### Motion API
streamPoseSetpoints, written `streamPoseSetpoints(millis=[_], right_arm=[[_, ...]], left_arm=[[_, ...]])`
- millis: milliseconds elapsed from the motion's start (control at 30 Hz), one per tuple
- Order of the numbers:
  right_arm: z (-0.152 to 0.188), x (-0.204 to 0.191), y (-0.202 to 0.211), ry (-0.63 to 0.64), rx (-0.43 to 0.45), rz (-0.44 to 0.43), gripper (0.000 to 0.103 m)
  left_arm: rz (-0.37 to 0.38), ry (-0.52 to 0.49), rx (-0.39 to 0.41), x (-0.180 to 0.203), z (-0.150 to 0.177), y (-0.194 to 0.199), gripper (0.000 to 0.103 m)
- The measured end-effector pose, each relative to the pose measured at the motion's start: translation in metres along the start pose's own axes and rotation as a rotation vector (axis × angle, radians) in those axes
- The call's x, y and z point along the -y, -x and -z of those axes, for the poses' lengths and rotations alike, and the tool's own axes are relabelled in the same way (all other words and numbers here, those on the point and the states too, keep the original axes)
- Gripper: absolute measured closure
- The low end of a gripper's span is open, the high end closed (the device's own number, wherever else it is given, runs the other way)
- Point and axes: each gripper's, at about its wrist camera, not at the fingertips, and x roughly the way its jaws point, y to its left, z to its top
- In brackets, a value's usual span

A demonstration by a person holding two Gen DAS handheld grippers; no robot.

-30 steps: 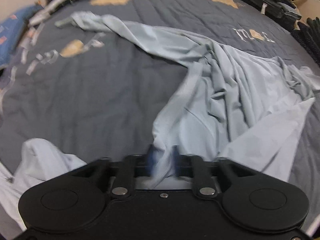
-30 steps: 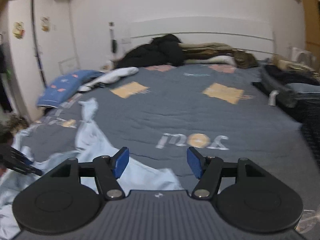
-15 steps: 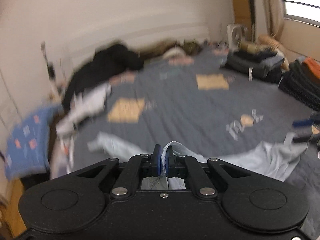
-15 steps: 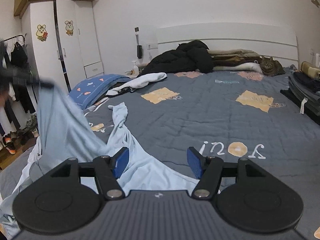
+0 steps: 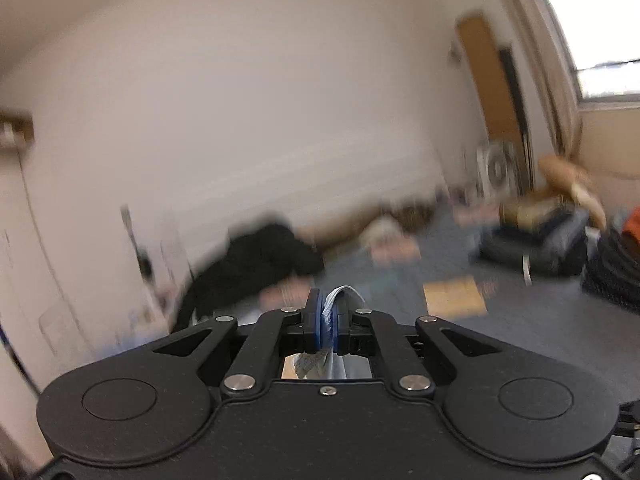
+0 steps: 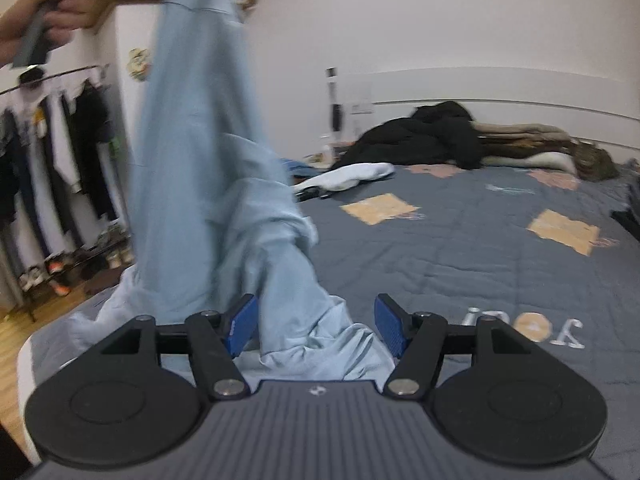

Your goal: Fold clothes

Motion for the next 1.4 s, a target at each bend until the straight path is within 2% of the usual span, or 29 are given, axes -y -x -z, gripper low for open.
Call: streamPoseSetpoints(millis=[167, 333, 500, 600, 667, 833, 933, 1000, 1033, 1067, 1133, 1167, 1300, 1400], right_arm=[[0.009, -0.026, -0.017, 0.061, -0.031, -0.093, 0.033], [0.032, -0.056, -0.049, 0.11, -0.101, -0.147, 0.032], [0.055, -0.091, -0.078, 0.196, -0.119, -0.148, 0.032], [0.058, -0.112, -0.089, 0.263, -0.101, -0.149, 0.032], [0.058, -0.123, -0.093, 0.269, -0.082, -0.183, 0.032], [0.063, -0.147, -0.112, 0.293, -0.094, -0.208, 0.032], [0.07, -0.162, -0.126, 0.299, -0.121, -0.23, 0.033], [0.075, -0.171, -0.133, 0.308, -0.146, -0.245, 0.037], [0.078, -0.174, -0.137, 0.312, -0.16, -0.247, 0.045], [0.081, -0.177, -0.139, 0.314, -0.168, -0.24, 0.07], [0.085, -0.181, -0.142, 0.305, -0.176, -0.201, 0.098], [0.085, -0.18, -0.141, 0.278, -0.172, -0.175, 0.098], [0.068, -0.163, -0.121, 0.165, -0.146, -0.212, 0.099], [0.046, -0.133, -0.082, 0.006, -0.084, -0.2, 0.1]], left_arm=[[0.06, -0.012, -0.157, 0.023, 0.081, -0.02, 0.085], [0.116, 0.117, -0.298, 0.013, 0.178, -0.008, 0.085], [0.109, 0.296, -0.397, -0.011, 0.255, 0.025, 0.085], [0.1, 0.407, -0.403, -0.024, 0.281, 0.056, 0.084], [0.104, 0.456, -0.399, -0.028, 0.291, 0.073, 0.083], [0.093, 0.498, -0.383, -0.03, 0.304, 0.112, 0.076], [0.091, 0.507, -0.383, -0.032, 0.308, 0.124, 0.075], [0.08, 0.499, -0.39, -0.032, 0.312, 0.129, 0.075], [0.072, 0.5, -0.391, -0.032, 0.315, 0.133, 0.075], [0.066, 0.505, -0.391, -0.033, 0.317, 0.136, 0.075], [0.055, 0.511, -0.391, -0.037, 0.32, 0.145, 0.075], [0.049, 0.512, -0.389, -0.039, 0.321, 0.151, 0.075], [0.023, 0.513, -0.374, -0.046, 0.324, 0.172, 0.075], [0.013, 0.518, -0.353, -0.051, 0.322, 0.187, 0.075]])
